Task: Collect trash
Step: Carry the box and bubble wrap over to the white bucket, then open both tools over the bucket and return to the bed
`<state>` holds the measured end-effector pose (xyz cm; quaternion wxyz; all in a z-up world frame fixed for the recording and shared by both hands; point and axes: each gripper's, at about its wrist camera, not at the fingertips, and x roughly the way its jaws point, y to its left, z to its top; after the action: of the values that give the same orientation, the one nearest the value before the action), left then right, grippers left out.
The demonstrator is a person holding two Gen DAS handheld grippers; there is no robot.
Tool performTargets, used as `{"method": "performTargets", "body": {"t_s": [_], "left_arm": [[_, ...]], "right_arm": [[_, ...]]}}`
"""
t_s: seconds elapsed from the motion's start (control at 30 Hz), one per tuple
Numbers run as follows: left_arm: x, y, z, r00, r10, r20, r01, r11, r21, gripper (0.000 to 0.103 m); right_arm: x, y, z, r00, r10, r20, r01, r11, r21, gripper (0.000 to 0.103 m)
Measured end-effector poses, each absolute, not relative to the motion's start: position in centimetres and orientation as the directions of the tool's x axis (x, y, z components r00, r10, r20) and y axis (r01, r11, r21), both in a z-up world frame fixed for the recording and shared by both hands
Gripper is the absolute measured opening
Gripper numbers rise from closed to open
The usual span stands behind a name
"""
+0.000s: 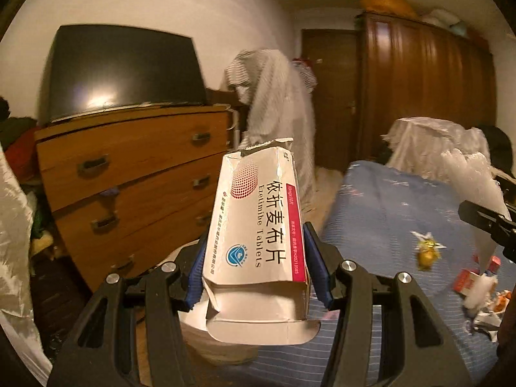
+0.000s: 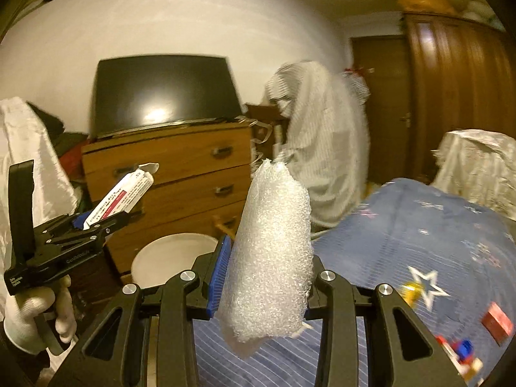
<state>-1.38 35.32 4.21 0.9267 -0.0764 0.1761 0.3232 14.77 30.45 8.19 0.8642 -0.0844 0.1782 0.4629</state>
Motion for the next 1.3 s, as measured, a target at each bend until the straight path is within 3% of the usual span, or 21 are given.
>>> {"method": "performTargets", "body": {"t_s": [0.2,0.57,0.7,1.1,1.13,1.17,1.2,1.23,1.3], "left_arm": [[-1.5,41.9,2.4,0.666,0.581,-0.467,-0.667,0.745,-0.025,0.052],[2.0,51.0,-3.9,0.580,0.418,-0.699,-0.642,0.763,-0.077,0.052],[3.0,52.5,-5.4,0.551,0.387,-0.739,-0.645,0.760,-0.084,0.052],[3.3,53.9,-7.0,0.549,0.373,-0.748,-0.645,0.758,-0.095,0.054],[3.3,54.0,-7.1,0.545,0.375,-0.750,-0.648,0.756,-0.092,0.055],[3.3,54.1,-7.2,0.540,0.380,-0.750,-0.654,0.752,-0.090,0.063],[3.1,54.2,-7.2,0.535,0.394,-0.747,-0.665,0.742,-0.085,0.070],[3.0,54.3,-7.1,0.534,0.402,-0.744,-0.671,0.736,-0.084,0.070],[2.5,54.5,-7.0,0.537,0.407,-0.739,-0.682,0.726,-0.095,0.070]], "right_arm": [[18.4,42.5,7.5,0.351,0.772,-0.529,-0.891,0.450,0.067,0.037],[23.0,59.6,-0.3,0.110,0.615,-0.781,-0.913,0.374,0.165,0.037],[23.4,62.4,-2.8,0.091,0.568,-0.818,-0.913,0.376,0.159,0.037],[25.5,62.0,-5.7,0.071,0.549,-0.832,-0.912,0.373,0.168,0.037],[25.5,62.0,-5.7,0.066,0.551,-0.832,-0.913,0.371,0.173,0.038],[25.5,62.0,-5.7,0.059,0.553,-0.831,-0.913,0.367,0.179,0.041],[25.5,61.9,-5.8,0.056,0.557,-0.829,-0.913,0.364,0.183,0.053],[25.4,61.7,-5.6,0.060,0.568,-0.821,-0.913,0.363,0.185,0.064],[25.5,61.3,-5.4,0.053,0.583,-0.810,-0.912,0.359,0.199,0.068]]}}
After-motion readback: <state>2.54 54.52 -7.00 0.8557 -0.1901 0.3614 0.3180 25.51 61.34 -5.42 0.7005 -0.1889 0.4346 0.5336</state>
